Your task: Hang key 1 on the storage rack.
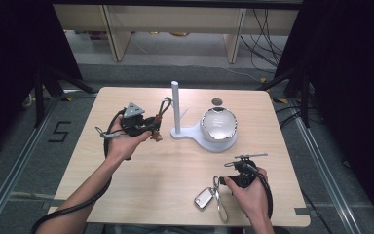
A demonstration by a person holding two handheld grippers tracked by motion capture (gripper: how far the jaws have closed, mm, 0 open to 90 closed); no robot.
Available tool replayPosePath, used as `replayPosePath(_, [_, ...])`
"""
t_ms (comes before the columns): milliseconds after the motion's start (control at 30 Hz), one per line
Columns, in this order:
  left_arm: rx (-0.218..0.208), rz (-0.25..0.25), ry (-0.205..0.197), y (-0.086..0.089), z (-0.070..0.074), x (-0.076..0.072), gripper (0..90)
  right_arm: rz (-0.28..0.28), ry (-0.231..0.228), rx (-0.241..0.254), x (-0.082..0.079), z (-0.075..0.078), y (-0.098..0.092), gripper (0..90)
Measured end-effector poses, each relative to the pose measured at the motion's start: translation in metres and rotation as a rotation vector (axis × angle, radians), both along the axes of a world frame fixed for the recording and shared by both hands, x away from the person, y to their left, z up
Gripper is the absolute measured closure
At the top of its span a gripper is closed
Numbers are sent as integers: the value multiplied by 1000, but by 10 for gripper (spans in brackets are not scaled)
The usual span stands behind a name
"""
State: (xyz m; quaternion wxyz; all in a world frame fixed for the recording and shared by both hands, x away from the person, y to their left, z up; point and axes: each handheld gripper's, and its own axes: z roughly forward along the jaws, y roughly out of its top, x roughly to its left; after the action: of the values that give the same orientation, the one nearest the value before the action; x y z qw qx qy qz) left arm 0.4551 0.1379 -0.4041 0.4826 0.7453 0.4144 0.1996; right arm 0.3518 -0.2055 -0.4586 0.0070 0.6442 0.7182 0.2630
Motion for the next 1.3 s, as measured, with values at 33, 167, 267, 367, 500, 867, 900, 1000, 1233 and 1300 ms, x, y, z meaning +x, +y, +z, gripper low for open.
replayPosePath(33, [0,0,0,0,0,0,675,0,0,0,0,0,0,563])
replayPosePath(167, [10,-7,2,-3,-2,3,674,1,0,1,0,0,0,563])
replayPosePath(267, [11,-6,7,-5,-4,5,673,-4,-7,-7,0,0,0,563])
replayPosePath(367, [18,-11,4,-7,-4,6,673,2,-7,-6,0,0,0,563])
replayPosePath(500, [32,-19,5,-8,-5,7,673,6,-8,-8,0,-1,0,563])
replayPosePath(867, [49,-25,12,-16,-10,12,668,4,-17,-33,0,-3,-2,566])
replayPosePath(900, [49,-25,12,-16,-10,12,666,4,-17,-33,0,-3,-2,566])
replayPosePath(1000, [49,-24,14,-17,-11,12,660,2,-13,-31,0,-3,-2,569])
replayPosePath(1233, [66,-69,50,-9,-25,2,614,0,-3,-19,1,-3,-4,582])
replayPosePath(1300, [51,-64,58,-8,-28,-1,591,-1,0,-18,1,-2,-4,584])
